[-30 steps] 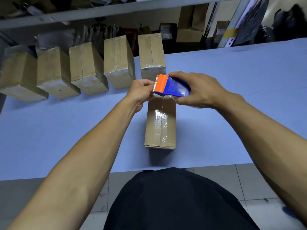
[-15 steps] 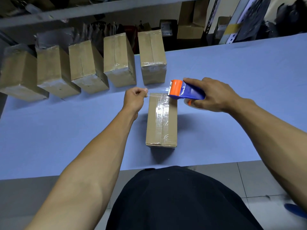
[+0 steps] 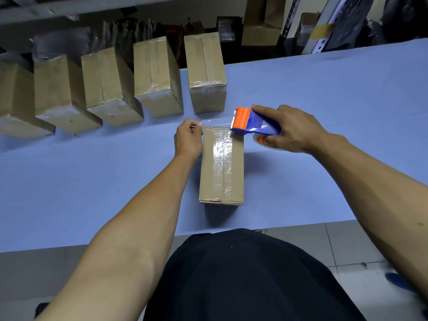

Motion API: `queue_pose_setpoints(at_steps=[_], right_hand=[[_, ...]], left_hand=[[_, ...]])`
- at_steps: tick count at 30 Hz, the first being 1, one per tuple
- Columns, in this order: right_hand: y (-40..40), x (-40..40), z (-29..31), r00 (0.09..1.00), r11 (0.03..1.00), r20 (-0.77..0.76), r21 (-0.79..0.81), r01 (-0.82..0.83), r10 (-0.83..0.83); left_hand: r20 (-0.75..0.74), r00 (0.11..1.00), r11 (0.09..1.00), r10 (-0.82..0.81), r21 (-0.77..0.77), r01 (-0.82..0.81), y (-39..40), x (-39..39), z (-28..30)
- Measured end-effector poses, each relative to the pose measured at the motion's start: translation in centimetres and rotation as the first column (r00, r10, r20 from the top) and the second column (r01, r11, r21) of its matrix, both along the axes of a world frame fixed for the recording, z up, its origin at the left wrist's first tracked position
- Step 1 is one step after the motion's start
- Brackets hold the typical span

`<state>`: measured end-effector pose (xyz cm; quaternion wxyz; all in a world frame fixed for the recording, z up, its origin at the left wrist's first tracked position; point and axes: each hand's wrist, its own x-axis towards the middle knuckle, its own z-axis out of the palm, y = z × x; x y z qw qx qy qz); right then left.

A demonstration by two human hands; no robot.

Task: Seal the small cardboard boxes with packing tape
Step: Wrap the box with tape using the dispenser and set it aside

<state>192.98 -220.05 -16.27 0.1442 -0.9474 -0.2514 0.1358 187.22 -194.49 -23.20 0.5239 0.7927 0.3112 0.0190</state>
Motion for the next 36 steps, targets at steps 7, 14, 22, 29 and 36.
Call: queue_pose_setpoints(at_steps=[7, 14, 22, 29, 36], right_hand=[[0.1, -0.2, -0.6, 1.000, 0.998, -0.011, 0.052, 0.020, -0.019], [0.2, -0.5, -1.5, 0.999, 0.995, -0.007, 0.093, 0.032, -0.032], [-0.5, -0.1, -2.0, 0.999, 0.993, -0.023, 0.116, 0.029, -0.027], [-1.6, 0.7, -1.8, 0.996, 0.981, -0.042, 0.180, -0.069, 0.078], [-4.7, 0.4, -2.3, 0.996, 0.984, -0.025, 0.157, -0.079, 0.084]], left_hand=[[-0.031, 0.990, 0.983, 0.134, -0.123, -0.137, -1.6, 0.2, -1.0], [-0.273, 0.940, 0.937, 0.205, -0.222, -0.269, -1.2, 0.7, -0.5], [-0.020, 0.819, 0.640, -0.573, 0.613, 0.463, -6.1, -3.0, 1.5], [-0.323, 0.790, 0.507, -0.520, 0.628, 0.591, -6.1, -3.0, 0.4], [-0.371, 0.797, 0.477, -0.476, 0.653, 0.588, -7.0, -2.6, 0.9]])
